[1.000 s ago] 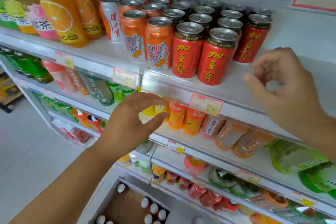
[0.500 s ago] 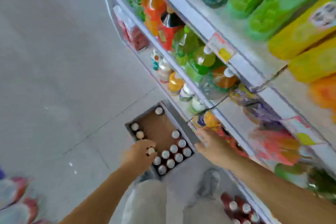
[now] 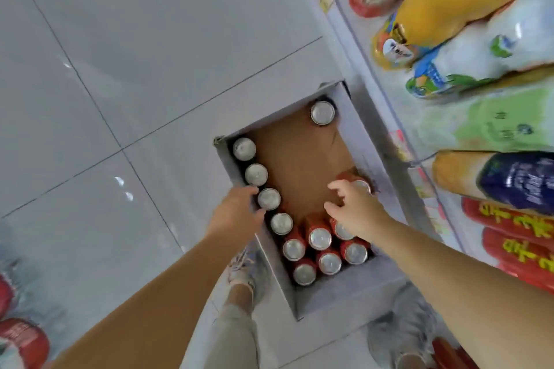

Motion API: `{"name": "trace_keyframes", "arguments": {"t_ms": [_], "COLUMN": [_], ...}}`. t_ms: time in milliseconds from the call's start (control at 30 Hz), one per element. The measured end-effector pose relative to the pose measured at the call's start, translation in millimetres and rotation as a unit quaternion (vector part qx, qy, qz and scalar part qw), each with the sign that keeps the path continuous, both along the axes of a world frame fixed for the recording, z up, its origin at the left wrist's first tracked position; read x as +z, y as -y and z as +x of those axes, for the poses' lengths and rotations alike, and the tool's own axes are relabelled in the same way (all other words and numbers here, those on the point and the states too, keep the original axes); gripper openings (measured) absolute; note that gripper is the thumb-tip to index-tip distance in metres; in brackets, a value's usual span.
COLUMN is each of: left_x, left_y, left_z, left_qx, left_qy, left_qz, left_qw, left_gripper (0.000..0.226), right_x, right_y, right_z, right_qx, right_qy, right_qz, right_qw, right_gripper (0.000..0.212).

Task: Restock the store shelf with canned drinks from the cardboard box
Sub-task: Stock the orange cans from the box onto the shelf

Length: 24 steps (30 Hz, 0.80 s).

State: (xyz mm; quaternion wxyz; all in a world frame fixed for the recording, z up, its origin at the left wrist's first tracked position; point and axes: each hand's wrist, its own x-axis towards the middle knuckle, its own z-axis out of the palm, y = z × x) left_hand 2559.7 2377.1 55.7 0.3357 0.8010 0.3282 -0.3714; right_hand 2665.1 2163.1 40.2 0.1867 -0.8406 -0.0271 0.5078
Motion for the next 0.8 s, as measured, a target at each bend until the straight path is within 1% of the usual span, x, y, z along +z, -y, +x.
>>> {"name": "trace_keyframes", "arguments": {"t_ms": [67, 133, 200, 233, 333, 400, 433, 467, 533, 567, 633, 667, 700, 733, 800], "left_x": [-27.4, -45.4, -57.7, -61.3, -63.6, -61.9, -62.3, -63.5, -73.3, -80.6, -97.2, -104.4, -112.7, -119.2, -128.0], "left_y": [-6.2, -9.8, -10.9, -10.2, -5.6, -5.7, -7.6, -9.6, -13.0, -13.3, -9.4, -5.5, -2.2, 0.5, 2.3], "left_z": [11.6, 21.9, 29.1, 31.2, 35.2, 33.9, 29.9, 25.9, 20.6, 21.0, 28.2, 34.0, 38.8, 42.9, 46.8], "left_qx": [-0.056, -0.148, -0.254, -0.290, -0.357, -0.408, -0.441, -0.483, -0.565, -0.595, -0.626, -0.641, -0.659, -0.668, -0.670], "left_qy": [0.008, 0.008, 0.001, -0.003, -0.005, 0.013, 0.051, 0.101, 0.171, 0.160, 0.107, 0.084, 0.068, 0.055, 0.039], "left_qz": [0.006, 0.046, 0.104, 0.124, 0.165, 0.161, 0.155, 0.148, 0.140, 0.120, 0.087, 0.086, 0.091, 0.092, 0.086], "left_qw": [0.998, 0.988, 0.962, 0.949, 0.920, 0.899, 0.882, 0.857, 0.795, 0.778, 0.767, 0.758, 0.744, 0.737, 0.736], "left_gripper": [0.051, 0.049, 0.045, 0.044, 0.042, 0.043, 0.047, 0.055, 0.074, 0.081, 0.088, 0.090, 0.092, 0.093, 0.088], "right_x": [-34.4, -61.0, -80.3, -87.9, -104.0, -112.6, -116.5, -119.2, -124.3, -126.7, -131.3, -134.0, -136.6, -138.7, -139.8], "right_y": [-16.7, -30.9, -40.0, -41.6, -38.4, -33.0, -31.1, -30.6, -31.8, -33.6, -37.2, -38.4, -38.9, -38.8, -35.7], "right_z": [-4.7, -13.5, -27.9, -37.4, -65.1, -80.4, -86.3, -90.6, -95.9, -97.4, -99.0, -100.3, -101.7, -103.1, -104.8], "right_qx": [0.007, 0.023, 0.028, 0.029, 0.022, 0.012, 0.014, 0.021, 0.053, 0.073, 0.107, 0.119, 0.131, 0.138, 0.119], "right_qy": [0.000, -0.011, -0.040, -0.051, -0.066, -0.062, -0.056, -0.047, -0.025, -0.011, 0.016, 0.027, 0.034, 0.039, 0.040], "right_qz": [0.021, 0.028, 0.033, 0.036, 0.038, 0.038, 0.042, 0.050, 0.060, 0.059, 0.050, 0.045, 0.041, 0.041, 0.053], "right_qw": [1.000, 0.999, 0.998, 0.998, 0.997, 0.997, 0.997, 0.997, 0.996, 0.996, 0.993, 0.991, 0.990, 0.989, 0.991], "right_gripper": [0.051, 0.053, 0.055, 0.058, 0.068, 0.078, 0.083, 0.086, 0.095, 0.099, 0.106, 0.106, 0.106, 0.104, 0.098]}}
